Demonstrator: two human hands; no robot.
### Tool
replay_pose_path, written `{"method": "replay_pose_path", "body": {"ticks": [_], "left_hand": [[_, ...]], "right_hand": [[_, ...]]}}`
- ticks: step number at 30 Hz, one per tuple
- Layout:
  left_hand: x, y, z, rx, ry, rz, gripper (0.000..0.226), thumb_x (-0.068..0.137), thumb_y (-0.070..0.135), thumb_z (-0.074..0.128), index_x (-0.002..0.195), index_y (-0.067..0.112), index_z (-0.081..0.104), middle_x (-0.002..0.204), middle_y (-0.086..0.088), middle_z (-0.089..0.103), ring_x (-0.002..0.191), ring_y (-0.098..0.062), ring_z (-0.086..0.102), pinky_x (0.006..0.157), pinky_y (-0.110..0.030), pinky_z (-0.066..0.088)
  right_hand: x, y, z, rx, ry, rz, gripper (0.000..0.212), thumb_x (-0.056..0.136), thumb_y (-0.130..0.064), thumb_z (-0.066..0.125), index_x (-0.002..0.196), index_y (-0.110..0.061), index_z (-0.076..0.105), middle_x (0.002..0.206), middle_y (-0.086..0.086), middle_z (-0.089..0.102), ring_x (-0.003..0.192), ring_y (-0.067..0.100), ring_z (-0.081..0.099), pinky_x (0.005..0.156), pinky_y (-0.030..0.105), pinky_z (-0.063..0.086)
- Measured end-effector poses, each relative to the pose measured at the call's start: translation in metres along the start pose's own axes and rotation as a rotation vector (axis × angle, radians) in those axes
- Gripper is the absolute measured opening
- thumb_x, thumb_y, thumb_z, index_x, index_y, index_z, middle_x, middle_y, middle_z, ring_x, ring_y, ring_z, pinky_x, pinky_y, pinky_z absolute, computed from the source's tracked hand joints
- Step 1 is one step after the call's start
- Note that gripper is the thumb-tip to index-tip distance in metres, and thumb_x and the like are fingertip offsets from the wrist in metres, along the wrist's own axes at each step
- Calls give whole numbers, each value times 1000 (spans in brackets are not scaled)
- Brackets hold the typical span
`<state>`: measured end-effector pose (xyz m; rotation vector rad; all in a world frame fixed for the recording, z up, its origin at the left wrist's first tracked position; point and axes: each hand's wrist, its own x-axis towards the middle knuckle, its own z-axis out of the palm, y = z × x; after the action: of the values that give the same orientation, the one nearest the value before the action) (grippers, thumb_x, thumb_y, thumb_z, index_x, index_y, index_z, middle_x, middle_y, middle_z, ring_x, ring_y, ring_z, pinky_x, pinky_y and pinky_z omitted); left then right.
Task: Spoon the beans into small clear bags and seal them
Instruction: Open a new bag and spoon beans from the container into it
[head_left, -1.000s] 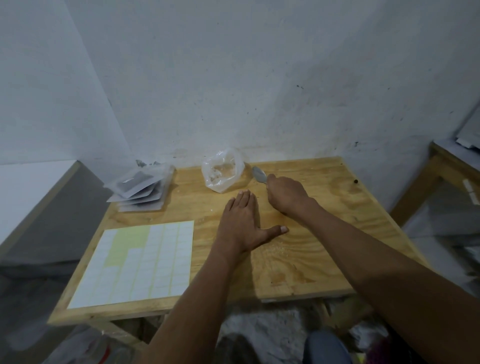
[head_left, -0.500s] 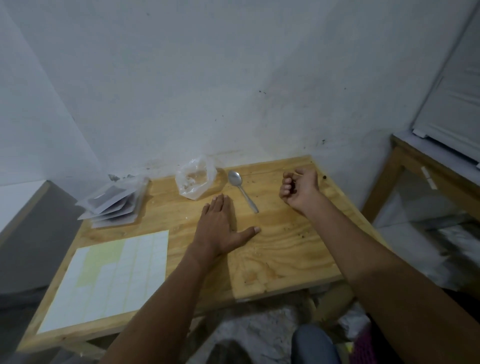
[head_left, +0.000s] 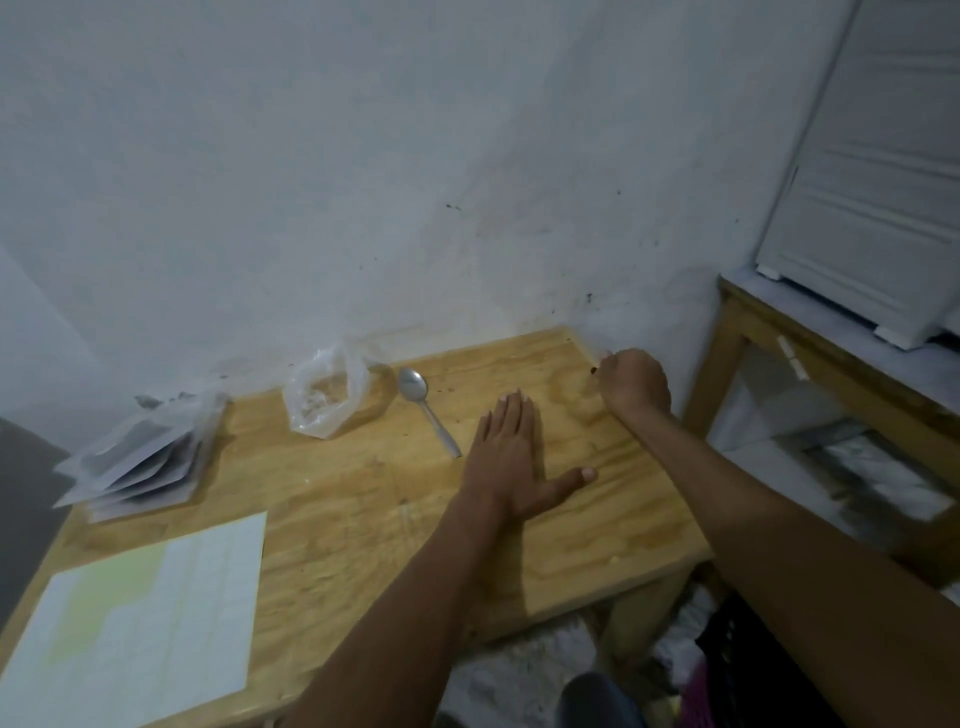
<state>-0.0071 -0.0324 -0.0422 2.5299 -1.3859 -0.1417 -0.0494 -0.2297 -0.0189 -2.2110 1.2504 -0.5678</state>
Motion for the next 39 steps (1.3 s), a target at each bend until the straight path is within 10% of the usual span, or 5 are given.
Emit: {"method": "replay_pose_path", "body": {"ticks": [22,28,31,39], "left_hand": [[5,-2,10,17,14,-40,122,81,93,29,163,5,6,172,-13,3,159,-24,0,129,-45,0],[3,-4,6,-130,59,-18,113,81,87,40,157,4,28,166,-14,26,156,-30,18,128,-48,12],[1,-12,-13,-467,75,-72,80,89,64,60,143,6,51,146,-12,55,137,-29,49,117,-45,36],[-30,-85,-55,-277,862,-279,23,92,31,64,106,17,75,100,-4,65,97,-23,59,78,-37,49]], "right_hand": [[15,-2,22,-480,-106,-148,41,107,-20,38,144,-2,39,118,20,65,103,36,65,70,37,42],[-2,-15,11,302,-96,63,33,104,-21,34,96,-5,62,81,11,62,75,31,62,59,31,40],[-15,-29,4,960,-321,421,25,97,-14,34,81,-10,53,50,-3,35,37,13,29,37,20,21],[-55,-74,15,1411,-580,537,32,99,-19,38,70,-10,48,58,2,39,49,15,30,41,20,28]]}}
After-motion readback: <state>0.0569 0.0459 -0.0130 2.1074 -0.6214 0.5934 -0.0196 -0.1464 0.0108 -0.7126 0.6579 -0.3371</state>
